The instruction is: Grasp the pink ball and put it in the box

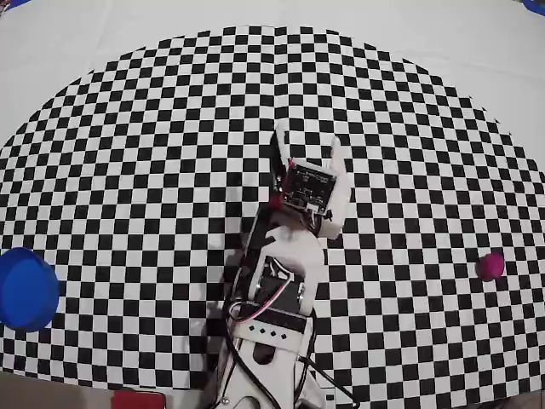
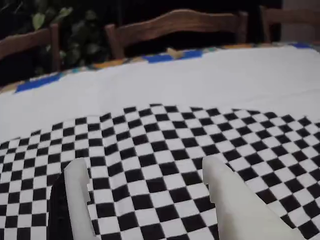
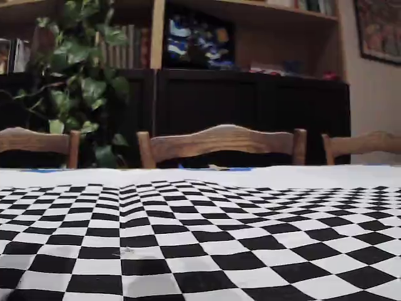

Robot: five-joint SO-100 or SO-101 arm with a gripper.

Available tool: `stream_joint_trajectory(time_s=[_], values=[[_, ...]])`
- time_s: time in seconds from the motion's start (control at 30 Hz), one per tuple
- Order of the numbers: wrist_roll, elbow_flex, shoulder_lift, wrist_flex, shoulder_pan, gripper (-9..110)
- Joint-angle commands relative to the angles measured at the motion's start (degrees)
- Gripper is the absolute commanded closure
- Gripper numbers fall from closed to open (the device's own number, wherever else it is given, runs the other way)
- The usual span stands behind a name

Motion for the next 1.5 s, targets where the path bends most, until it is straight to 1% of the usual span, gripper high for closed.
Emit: stream_joint_trajectory(time_s=[0.0,0.77,1.47], values=[[-0.5,0.4,-0.2,-1.1,3.2,75],[-0.5,0.4,-0.3,-2.5,17.1,75],[-0.5,0.4,-0.3,-2.5,23.6,75]])
